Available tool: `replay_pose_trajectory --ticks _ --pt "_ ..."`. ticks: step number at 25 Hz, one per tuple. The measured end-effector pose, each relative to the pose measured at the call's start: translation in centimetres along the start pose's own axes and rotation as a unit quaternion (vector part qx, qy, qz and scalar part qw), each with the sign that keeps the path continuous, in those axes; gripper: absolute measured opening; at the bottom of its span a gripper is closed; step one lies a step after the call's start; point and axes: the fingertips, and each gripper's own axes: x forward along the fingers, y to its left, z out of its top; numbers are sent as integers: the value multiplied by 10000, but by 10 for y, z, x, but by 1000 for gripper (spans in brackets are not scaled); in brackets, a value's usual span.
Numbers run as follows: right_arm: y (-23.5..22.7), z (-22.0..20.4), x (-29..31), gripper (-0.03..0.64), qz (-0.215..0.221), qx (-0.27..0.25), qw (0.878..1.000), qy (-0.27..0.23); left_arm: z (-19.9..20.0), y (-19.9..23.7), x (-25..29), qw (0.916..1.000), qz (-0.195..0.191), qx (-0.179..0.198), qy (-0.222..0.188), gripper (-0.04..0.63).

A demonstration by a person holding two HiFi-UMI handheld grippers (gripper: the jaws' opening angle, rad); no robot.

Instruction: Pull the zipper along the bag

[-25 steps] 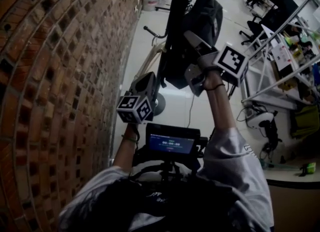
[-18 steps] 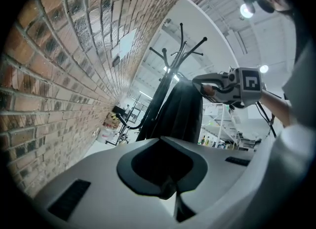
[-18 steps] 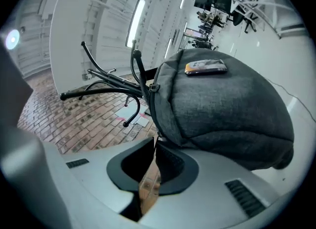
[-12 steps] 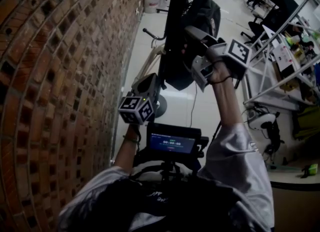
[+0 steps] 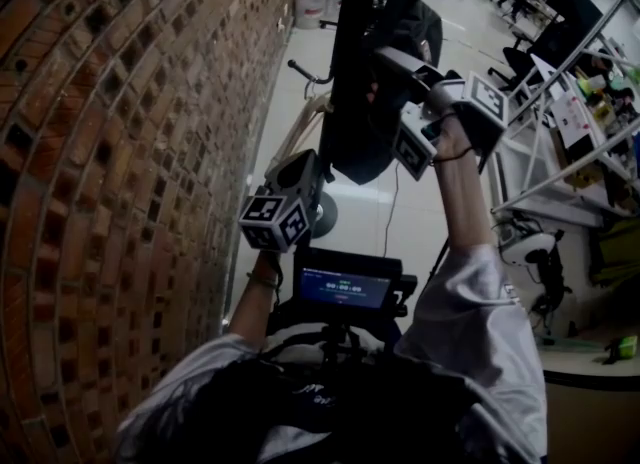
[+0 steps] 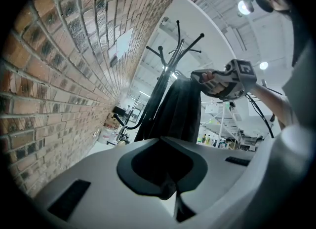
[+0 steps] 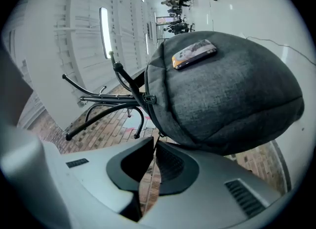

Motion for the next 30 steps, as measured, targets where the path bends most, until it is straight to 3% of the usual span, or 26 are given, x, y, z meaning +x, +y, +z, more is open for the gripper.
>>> replay_pose_trajectory --ticks 11,21,26,30 --pt "23 22 -1 31 298 282 9992 -1 2 -3 6 10000 22 80 -19 2" --pt "29 24 -3 32 517 -97 9985 156 4 -5 13 9999 79 93 -14 2" --pt "20 17 -7 32 333 -985 9942 275 8 -10 16 9999 78 144 -32 2" --pt "21 5 -17 43 57 -2332 9715 417 15 -17 19 9997 51 222 -111 2"
